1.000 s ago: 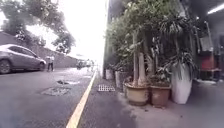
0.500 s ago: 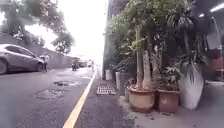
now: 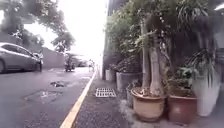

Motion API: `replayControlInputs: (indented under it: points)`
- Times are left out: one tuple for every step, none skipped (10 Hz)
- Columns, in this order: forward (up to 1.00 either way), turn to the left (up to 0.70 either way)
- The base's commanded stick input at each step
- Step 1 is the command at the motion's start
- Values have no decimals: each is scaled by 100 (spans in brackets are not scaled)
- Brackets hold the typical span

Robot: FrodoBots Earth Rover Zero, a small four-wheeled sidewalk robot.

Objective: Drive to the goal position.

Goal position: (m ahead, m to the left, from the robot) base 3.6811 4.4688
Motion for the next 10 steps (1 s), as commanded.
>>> replayControlInputs:
  points:
    - [45,2]
    - [45,25]
    - [45,24]
    - [45,24]
    - [45,19]
    - [45,5]
    - [45,1]
    - [45,0]
    - [45,0]
    - [45,0]
